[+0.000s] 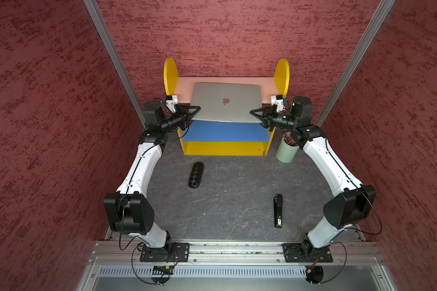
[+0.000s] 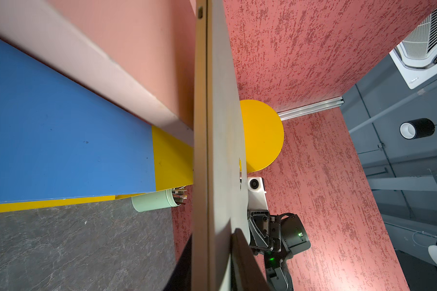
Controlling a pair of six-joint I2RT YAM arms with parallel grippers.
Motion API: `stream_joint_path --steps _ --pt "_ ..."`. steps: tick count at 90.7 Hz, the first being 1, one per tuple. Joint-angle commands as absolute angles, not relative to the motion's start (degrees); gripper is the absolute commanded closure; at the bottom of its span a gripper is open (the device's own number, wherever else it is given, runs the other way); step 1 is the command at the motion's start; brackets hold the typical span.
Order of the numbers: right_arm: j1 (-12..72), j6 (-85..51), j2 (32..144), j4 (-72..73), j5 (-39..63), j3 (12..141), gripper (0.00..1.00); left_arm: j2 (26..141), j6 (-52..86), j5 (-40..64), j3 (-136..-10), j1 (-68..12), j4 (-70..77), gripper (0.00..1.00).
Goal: Close the laptop lid and set it aside
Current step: Place the laptop on the shelf.
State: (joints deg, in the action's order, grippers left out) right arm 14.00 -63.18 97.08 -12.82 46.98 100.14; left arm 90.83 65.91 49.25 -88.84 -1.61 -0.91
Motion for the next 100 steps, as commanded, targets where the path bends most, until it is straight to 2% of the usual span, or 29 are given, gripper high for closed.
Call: stream_joint_path --steps 1,46,82,100 --pt "16.28 -57.49 99.51 -15.26 50.01 102.82 0.75 91.15 61.17 54.99 -92.8 -5.44 3.67 0.93" --pt "15.69 -57.1 105.37 -20.46 48.39 112.22 0.69 97.05 60.77 53.53 -101.31 -6.23 0.2 0.9" --pt "14.6 -56.78 107.29 -24.36 47.17 117.48 0.6 98.7 61.17 50.19 -101.6 -7.05 -0.36 0.88" --pt "14.38 -57.17 107.35 -25.22 46.89 119.45 0.54 98.4 62.23 47.13 -99.3 -6.87 -0.17 0.93"
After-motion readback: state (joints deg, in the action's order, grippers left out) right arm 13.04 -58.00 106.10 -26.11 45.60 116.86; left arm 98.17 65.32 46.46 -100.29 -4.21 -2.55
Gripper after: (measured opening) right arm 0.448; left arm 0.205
